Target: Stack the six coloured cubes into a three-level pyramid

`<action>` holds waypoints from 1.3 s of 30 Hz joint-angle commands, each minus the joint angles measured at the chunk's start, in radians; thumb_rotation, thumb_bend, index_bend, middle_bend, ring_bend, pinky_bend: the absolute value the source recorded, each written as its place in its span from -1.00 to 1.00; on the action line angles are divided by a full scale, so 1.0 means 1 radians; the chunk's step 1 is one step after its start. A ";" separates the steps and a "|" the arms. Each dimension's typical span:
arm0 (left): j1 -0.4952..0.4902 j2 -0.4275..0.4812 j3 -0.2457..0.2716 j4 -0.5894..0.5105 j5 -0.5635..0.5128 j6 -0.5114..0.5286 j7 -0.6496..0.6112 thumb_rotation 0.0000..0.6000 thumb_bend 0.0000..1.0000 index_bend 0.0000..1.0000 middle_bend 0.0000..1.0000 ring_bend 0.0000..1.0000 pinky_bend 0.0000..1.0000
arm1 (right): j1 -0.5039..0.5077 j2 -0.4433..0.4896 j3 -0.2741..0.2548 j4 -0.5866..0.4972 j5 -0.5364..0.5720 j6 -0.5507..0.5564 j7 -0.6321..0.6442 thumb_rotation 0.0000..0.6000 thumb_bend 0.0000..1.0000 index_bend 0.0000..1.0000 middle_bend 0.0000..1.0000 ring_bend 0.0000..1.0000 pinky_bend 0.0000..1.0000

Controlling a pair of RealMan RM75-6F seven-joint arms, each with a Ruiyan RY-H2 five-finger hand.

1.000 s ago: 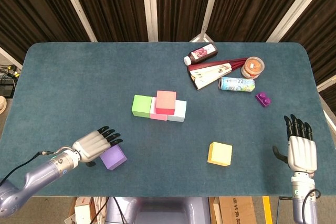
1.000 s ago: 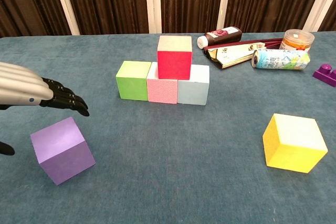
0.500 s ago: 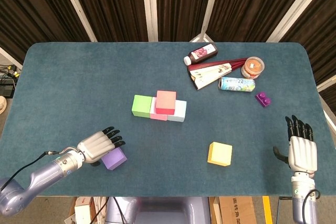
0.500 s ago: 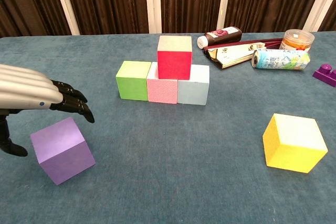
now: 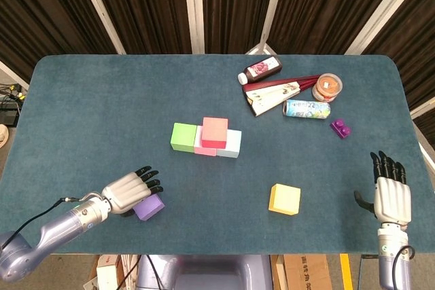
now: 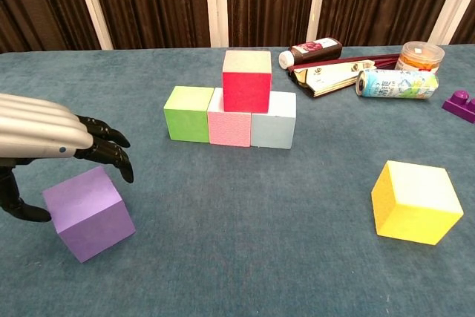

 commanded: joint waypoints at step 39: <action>0.034 -0.020 0.007 0.054 0.081 0.030 -0.057 1.00 -0.34 -0.53 -0.56 -1.00 -1.00 | 0.013 -0.017 0.017 -0.015 0.079 -0.012 -0.027 1.00 -0.43 -1.00 -1.00 -1.00 -1.00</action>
